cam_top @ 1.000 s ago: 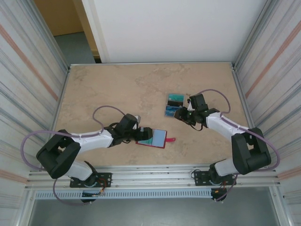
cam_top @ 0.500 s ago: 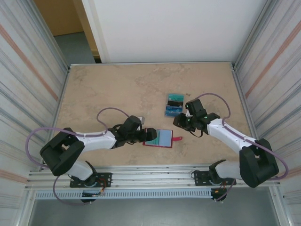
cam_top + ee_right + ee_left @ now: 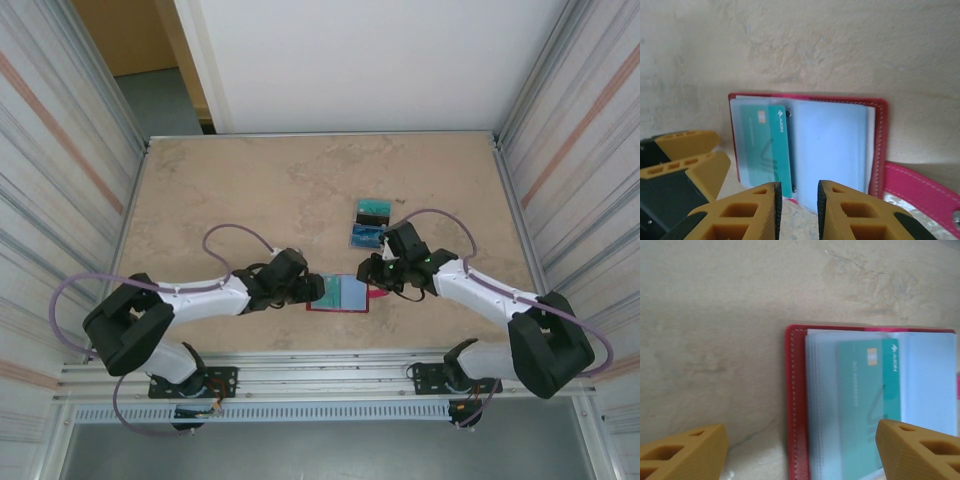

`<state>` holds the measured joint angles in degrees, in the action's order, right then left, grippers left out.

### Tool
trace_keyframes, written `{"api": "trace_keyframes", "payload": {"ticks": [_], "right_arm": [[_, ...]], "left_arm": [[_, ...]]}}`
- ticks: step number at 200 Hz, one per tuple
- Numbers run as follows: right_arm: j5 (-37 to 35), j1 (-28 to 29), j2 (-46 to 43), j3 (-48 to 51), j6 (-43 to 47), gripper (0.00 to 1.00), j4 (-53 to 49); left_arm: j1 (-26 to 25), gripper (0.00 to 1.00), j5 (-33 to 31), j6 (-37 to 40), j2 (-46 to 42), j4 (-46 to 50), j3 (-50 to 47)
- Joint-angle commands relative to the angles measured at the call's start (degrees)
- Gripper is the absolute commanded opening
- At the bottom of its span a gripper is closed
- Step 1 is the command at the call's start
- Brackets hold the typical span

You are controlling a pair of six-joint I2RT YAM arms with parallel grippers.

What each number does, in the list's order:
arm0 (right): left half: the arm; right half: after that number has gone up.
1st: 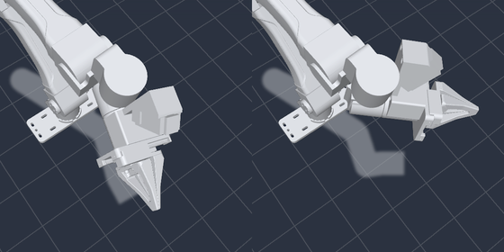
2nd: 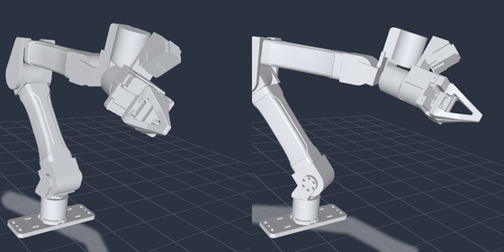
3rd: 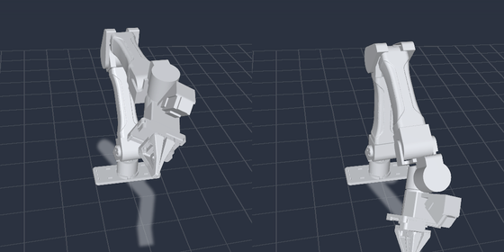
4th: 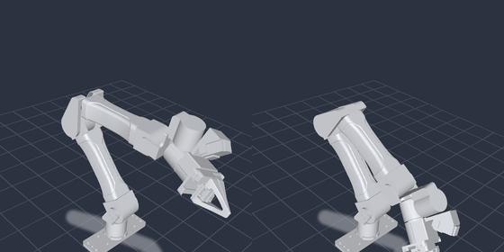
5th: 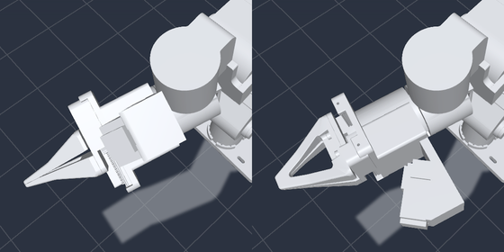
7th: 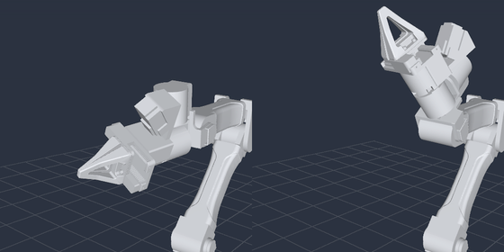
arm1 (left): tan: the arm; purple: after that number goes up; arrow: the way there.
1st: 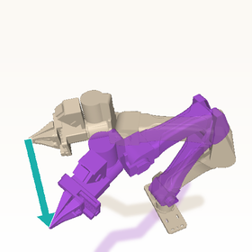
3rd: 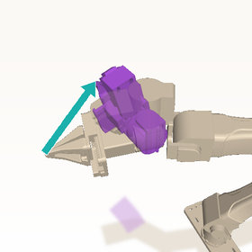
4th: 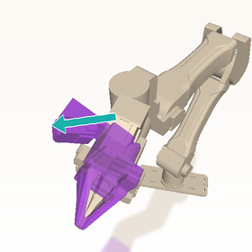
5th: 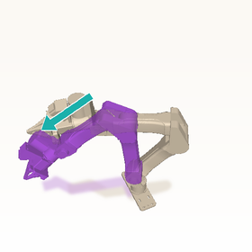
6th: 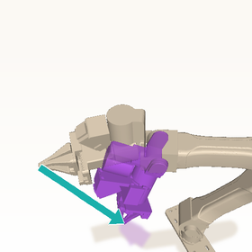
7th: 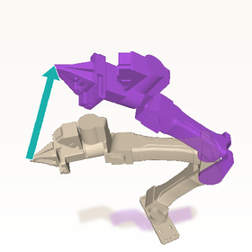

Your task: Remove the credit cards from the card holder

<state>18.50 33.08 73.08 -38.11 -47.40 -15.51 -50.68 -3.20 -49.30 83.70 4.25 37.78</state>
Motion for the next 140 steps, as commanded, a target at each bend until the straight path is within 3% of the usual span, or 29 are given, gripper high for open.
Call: {"api": "trace_keyframes", "payload": {"ticks": [1, 92, 140], "right_arm": [[1.2, 1.2, -0.8, 0.2, -0.4, 0.28, 2.3], [4.7, 4.8, 5.9, -0.4, -0.7, 0.29, 7.7], [6.1, 5.3, 10.6, -0.7, -1.8, 0.25, 9.4]], "left_arm": [[-0.4, 0.78, -6.4, 3.0, 0.1, 7.4, 2.2], [-0.5, 0.78, -3.8, 6.1, 6.5, 9.1, 5.1], [-0.5, 0.79, -2.9, 6.3, 6.9, 10.1, 4.9]]}}
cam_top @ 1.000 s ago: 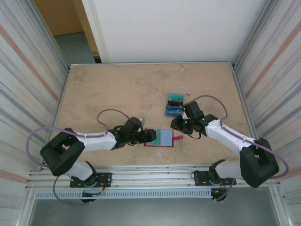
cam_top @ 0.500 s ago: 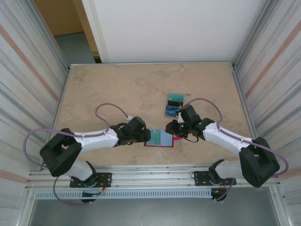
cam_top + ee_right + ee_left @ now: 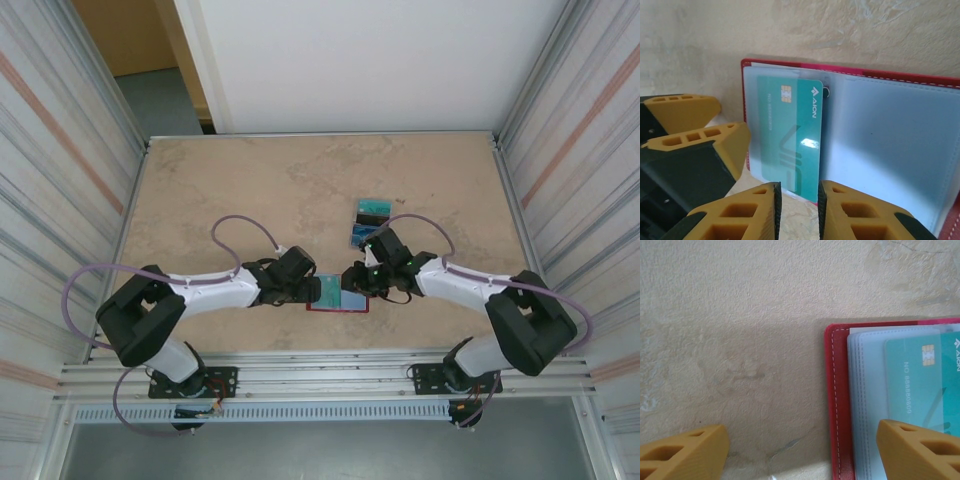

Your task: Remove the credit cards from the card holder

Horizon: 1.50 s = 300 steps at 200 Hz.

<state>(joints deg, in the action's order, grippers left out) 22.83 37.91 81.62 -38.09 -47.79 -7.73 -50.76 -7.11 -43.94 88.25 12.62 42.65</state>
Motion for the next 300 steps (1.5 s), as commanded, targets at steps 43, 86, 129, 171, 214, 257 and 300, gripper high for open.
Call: {"api": "trace_keyframes", "payload": {"ticks": [43, 86, 129, 171, 214, 257, 300], "right_arm": [[2.8, 0.9, 4.9, -1.0, -2.0, 0.24, 3.5], [3.2, 1.1, 7.1, -1.4, -2.5, 0.24, 4.8], [3.8, 1.1, 9.0, -1.5, -2.8, 0.24, 5.9], [4.1, 1.0, 10.0, -1.4, -2.9, 0.24, 6.4], [5.1, 1.1, 10.1, -1.1, -3.3, 0.23, 8.1], [6.5, 1.0, 10.0, -0.2, -4.0, 0.19, 10.9], [5.9, 1.1, 9.5, 0.4, -4.1, 0.14, 11.0]], "left_arm": [[-0.9, 0.79, 0.8, 0.8, 3.2, 2.3, 0.3], [-1.3, 0.79, 0.9, 0.5, 4.0, 3.0, 0.5], [-1.4, 0.79, 0.7, 0.5, 4.0, 3.5, 0.7], [-1.8, 0.80, 0.3, 0.3, 4.7, 4.3, 1.1], [-2.5, 0.79, 0.5, -0.3, 5.7, 5.0, 1.7], [-2.6, 0.79, 0.8, -0.4, 5.6, 5.0, 1.6], [-2.7, 0.79, 0.6, -0.8, 5.3, 5.0, 1.3]]}}
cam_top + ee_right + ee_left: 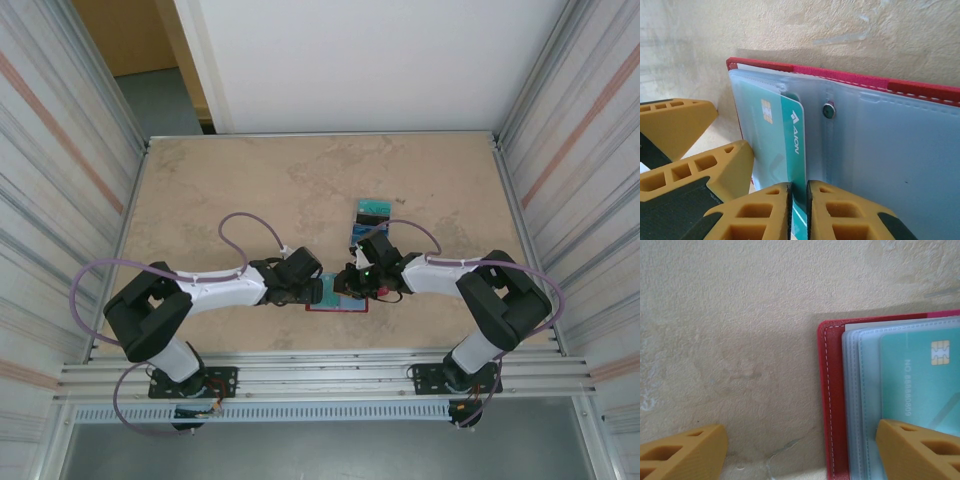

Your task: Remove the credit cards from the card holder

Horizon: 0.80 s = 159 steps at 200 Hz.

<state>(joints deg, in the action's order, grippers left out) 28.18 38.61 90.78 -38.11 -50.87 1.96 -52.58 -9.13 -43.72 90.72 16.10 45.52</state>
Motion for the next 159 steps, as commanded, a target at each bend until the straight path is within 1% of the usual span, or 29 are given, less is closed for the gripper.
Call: {"api": "trace_keyframes", "payload": {"ticks": [1, 56, 159], "right_arm": [[0.5, 0.3, 0.3, 0.5, -1.0, 0.14, 1.3], [-0.6, -0.4, 0.1, 0.9, -0.3, 0.00, -0.1], [-2.0, -4.1, -2.8, 0.6, 4.6, 0.00, -8.6]], "left_arm": [[-0.9, 0.79, 2.6, -1.0, 2.8, 1.5, -1.5], [-0.9, 0.79, 2.2, -1.1, 2.6, 1.5, -2.0], [-0.9, 0.79, 0.3, -0.2, 2.0, 1.8, -1.8]]}}
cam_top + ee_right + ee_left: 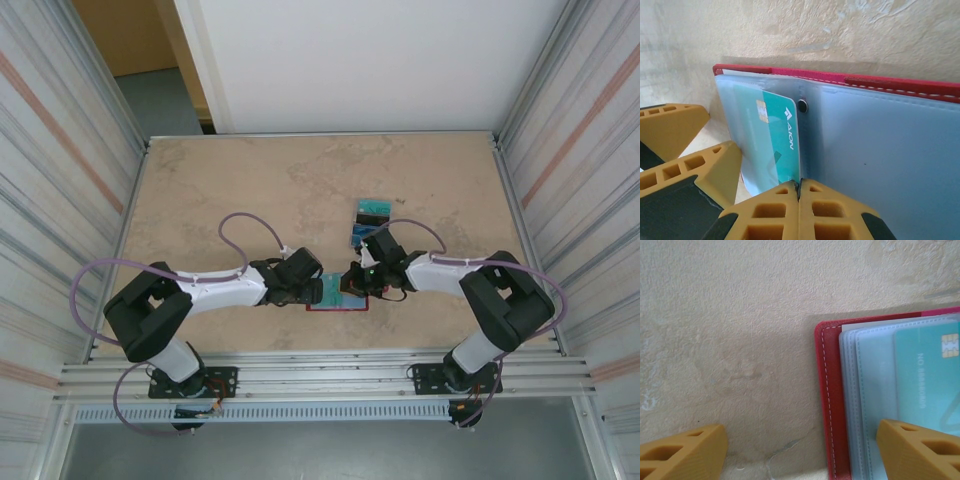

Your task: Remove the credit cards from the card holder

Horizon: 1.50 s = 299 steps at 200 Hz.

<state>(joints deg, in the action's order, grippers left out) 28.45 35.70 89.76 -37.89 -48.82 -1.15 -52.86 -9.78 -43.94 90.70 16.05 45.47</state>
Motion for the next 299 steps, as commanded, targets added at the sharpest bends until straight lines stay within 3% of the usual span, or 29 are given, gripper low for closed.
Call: {"api": "trace_keyframes", "payload": {"ticks": [1, 102, 154, 230, 299], "right_arm": [[-2.3, -1.2, -1.8, 0.4, 2.5, 0.00, -5.5], [-1.4, -2.8, -1.7, -1.2, 3.9, 0.00, -7.8], [-1.6, -2.8, -2.1, -1.0, 3.7, 0.00, -8.0], [-2.2, -2.8, -2.6, -0.8, 3.6, 0.00, -8.6], [-3.0, -2.8, -4.7, 0.0, 3.4, 0.00, -9.4]], "left_arm": [[-0.6, 0.79, 0.9, 0.1, 2.1, 1.9, -1.7], [-0.5, 0.79, -5.4, 8.3, 3.5, 1.7, 3.1], [-0.5, 0.79, -6.2, 9.1, -0.7, 2.7, 3.0], [-1.9, 0.98, -5.4, 16.1, 0.1, 0.8, 5.8], [-2.9, 0.99, -7.9, 17.8, 6.6, 3.4, 8.8]]}}
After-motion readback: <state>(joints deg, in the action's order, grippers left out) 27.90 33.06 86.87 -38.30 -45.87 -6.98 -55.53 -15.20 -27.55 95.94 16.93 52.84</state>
